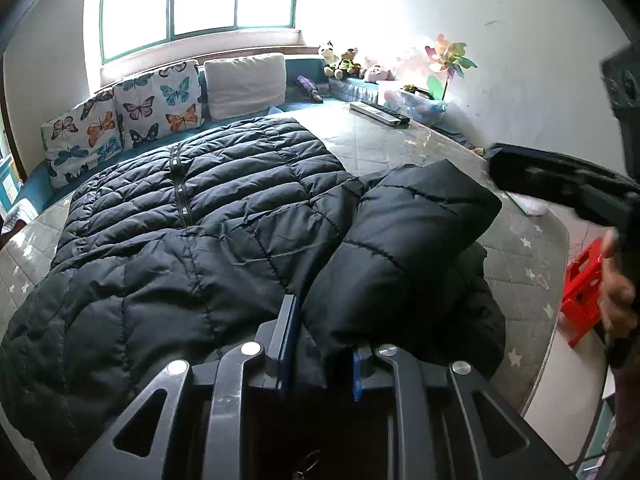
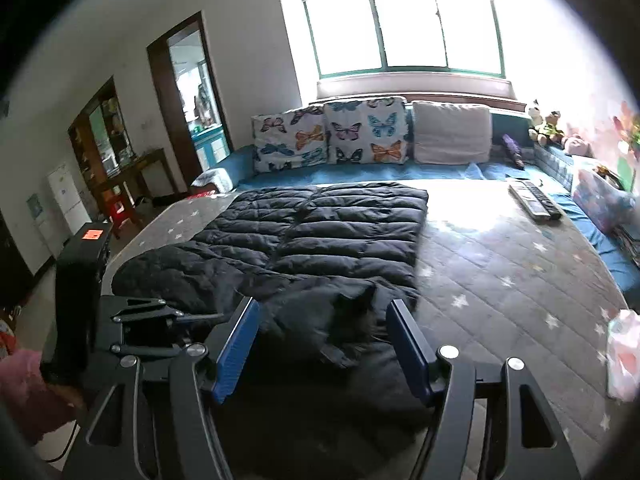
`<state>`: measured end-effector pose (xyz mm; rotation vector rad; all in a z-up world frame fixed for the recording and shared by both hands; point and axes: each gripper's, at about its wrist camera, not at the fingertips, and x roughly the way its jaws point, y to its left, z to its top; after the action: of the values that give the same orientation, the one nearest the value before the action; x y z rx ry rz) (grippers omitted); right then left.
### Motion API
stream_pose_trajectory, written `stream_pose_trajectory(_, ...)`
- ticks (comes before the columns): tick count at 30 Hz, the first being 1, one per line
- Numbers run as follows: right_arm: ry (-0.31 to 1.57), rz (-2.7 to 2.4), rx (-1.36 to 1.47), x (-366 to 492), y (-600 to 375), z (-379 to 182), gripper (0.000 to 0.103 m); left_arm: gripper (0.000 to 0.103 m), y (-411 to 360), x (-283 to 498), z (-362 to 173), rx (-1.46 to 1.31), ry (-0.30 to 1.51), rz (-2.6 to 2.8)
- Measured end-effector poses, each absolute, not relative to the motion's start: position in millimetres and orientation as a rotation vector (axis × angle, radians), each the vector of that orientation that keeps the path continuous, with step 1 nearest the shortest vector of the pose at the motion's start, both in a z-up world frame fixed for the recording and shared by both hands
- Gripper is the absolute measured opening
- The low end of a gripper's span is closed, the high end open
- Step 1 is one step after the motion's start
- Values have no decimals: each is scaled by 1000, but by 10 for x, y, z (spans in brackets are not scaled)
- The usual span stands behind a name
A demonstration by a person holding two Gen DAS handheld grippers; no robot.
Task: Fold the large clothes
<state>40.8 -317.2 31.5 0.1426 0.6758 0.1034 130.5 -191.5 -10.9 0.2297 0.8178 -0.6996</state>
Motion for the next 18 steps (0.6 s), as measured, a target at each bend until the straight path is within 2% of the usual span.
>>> stream_pose_trajectory(8, 888, 43, 146, 590, -3200, -275, 72, 31, -1925, 1159, -268, 366, 762, -677)
stream_pose_trajectory(12, 934, 63, 194, 464, -3310, -492, 72, 36, -2033, 1031, -409, 499, 720, -662)
stream_pose_trajectory(14, 924, 55, 168, 441, -3304, -512, 72, 55, -2040, 966, -430, 548, 713, -676)
stream_pose_trajectory(16, 926, 37, 166, 449, -3299, -480, 72, 81, -1953, 927, -381, 552, 703, -704)
stream_pose_trajectory(18, 927, 26, 148, 445, -3312, -465, 72, 83, -1805, 893, -271, 534, 694, -730)
